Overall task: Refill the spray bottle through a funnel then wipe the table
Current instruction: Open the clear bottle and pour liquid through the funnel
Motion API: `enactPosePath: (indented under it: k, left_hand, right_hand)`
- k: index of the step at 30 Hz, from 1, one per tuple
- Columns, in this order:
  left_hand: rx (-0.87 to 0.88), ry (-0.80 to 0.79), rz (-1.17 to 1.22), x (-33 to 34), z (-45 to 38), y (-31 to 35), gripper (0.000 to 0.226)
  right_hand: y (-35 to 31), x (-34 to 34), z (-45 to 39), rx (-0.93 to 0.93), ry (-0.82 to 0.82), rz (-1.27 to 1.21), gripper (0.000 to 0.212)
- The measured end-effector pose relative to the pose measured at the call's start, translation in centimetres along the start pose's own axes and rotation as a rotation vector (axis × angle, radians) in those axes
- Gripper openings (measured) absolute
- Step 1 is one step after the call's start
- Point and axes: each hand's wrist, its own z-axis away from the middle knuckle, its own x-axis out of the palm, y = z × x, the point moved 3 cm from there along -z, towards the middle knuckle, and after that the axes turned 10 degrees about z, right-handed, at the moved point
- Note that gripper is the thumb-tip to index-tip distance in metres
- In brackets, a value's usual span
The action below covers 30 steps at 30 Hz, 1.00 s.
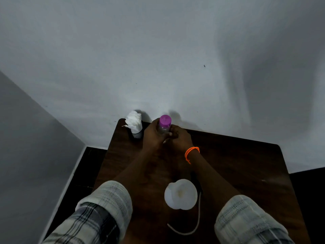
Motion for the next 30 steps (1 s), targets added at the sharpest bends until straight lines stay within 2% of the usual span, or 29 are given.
enactPosePath:
  k: [8, 12, 21, 30]
  left_hand:
    - [0.033, 0.048, -0.106, 0.0, -0.6, 0.6, 0.029]
    - [0.047, 0.091, -0.129, -0.1, -0.4, 1.6, 0.041]
    - [0.111, 0.036, -0.088, 0.4, 1.5, 8.3, 0.046]
    - [0.107, -0.072, 0.079, 0.3, 5.3, 14.8, 0.061]
  right_hand:
    - [0.4, 0.6, -0.5, 0.005, 0.003, -0.061, 0.057]
    - [-0.2, -0.5, 0.5, -0.079, 0.031, -0.133, 0.067]
    - [-2.8, -6.2, 3.6, -0.197, 0.194, -0.214, 0.051]
    - [-4.5, -11.2, 8.7, -0.214, 0.198, -0.253, 0.043]
